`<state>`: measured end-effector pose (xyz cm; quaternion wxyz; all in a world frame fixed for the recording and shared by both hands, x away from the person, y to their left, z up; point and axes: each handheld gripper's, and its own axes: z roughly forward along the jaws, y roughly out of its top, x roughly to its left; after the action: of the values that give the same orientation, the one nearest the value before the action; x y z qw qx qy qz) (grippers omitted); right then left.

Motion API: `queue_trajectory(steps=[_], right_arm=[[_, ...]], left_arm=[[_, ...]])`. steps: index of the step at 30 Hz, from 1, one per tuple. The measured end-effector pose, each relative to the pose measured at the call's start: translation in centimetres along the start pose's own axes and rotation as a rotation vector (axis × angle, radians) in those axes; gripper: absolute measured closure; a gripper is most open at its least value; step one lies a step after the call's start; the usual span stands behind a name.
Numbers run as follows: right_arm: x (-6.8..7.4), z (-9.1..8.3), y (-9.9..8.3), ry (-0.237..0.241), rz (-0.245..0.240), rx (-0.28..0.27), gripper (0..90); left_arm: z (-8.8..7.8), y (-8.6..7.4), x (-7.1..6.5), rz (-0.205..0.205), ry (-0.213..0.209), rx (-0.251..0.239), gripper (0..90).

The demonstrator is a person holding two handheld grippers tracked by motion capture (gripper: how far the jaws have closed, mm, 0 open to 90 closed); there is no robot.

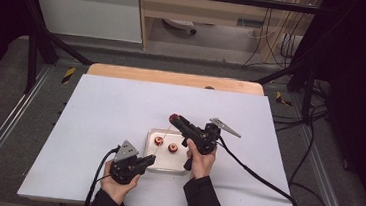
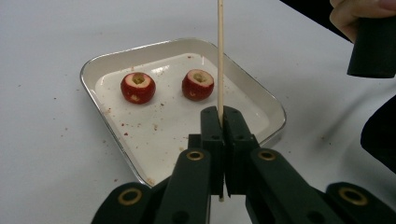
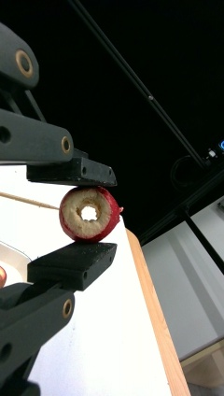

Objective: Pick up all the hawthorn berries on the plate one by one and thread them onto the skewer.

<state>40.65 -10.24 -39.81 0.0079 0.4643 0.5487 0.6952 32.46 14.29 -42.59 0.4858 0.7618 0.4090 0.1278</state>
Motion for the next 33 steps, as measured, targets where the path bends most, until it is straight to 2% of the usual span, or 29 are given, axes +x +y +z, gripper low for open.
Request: queue_trajectory(steps=[11, 24, 31, 33], right_arm=[[0.0, 0.0, -0.1, -0.006, -0.012, -0.002, 61.7], [0.0, 0.2, -1.0, -0.002, -0.016, 0.014, 61.7], [0.1, 0.2, -1.5, -0.002, -0.009, 0.019, 61.8], [0.2, 0.2, -1.6, 0.003, 0.009, 0.026, 61.8]], left_arm=[[0.1, -0.1, 0.0, -0.003, -0.002, 0.0, 88.1], [0.1, 0.2, -0.1, -0.037, -0.002, -0.019, 88.2], [0.4, 0.1, -0.3, -0.045, -0.003, -0.021, 88.3], [0.5, 0.1, -0.5, -0.038, -0.001, -0.026, 88.2]])
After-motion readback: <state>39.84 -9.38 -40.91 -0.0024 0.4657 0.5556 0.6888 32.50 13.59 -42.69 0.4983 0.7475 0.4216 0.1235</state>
